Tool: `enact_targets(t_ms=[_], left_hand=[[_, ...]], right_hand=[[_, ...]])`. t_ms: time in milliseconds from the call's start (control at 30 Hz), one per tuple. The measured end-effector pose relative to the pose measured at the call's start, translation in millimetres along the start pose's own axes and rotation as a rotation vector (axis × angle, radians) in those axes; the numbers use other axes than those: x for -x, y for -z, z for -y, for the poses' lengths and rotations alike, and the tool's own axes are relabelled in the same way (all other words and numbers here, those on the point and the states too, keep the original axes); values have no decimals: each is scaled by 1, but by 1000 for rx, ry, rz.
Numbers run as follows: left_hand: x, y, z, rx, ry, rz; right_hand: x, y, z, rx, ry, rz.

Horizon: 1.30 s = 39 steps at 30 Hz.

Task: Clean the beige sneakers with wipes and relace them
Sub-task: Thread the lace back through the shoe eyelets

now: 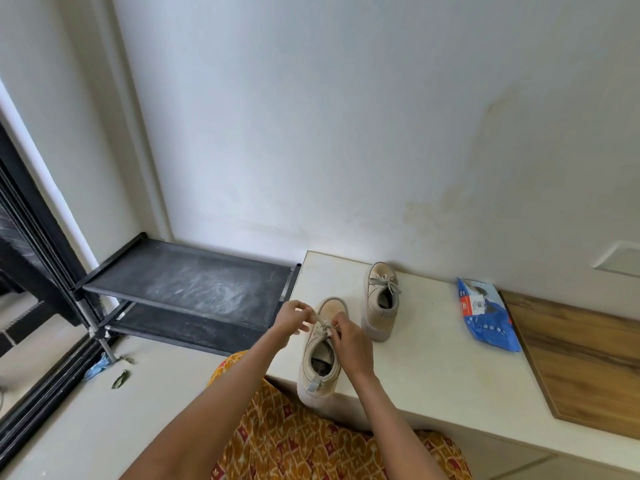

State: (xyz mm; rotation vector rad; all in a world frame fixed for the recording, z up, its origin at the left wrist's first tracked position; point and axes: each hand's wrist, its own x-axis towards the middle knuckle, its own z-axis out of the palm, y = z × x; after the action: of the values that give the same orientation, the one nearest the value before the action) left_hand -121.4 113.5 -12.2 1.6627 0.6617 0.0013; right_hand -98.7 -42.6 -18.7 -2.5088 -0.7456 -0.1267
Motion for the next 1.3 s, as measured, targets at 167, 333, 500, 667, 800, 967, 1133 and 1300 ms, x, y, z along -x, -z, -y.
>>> enact_targets(t_ms=[167,333,500,667,800,967,1133,1300], left_hand=[[8,5,7,-45,-17,271],[9,20,9,-132,-93,429],[6,13,3,-96,-119,392],[11,1,-14,-482,-32,449],[5,12,-21,-583,-111,473],[-7,24,-16,-756,-516,280],[-12,17,-17,-924,-613,266],[-15,14,-8,-765,-491,164]], right_hand=[[-1,-1,0,26,3,0],[-1,-2,1,53,4,-17],[1,1,3,44,31,-33],[3,0,4,16,45,-45],[5,0,5,-41,63,-53],[7,-2,5,-52,55,-38],[7,-1,5,-77,40,-36],[7,0,5,-70,35,-44]])
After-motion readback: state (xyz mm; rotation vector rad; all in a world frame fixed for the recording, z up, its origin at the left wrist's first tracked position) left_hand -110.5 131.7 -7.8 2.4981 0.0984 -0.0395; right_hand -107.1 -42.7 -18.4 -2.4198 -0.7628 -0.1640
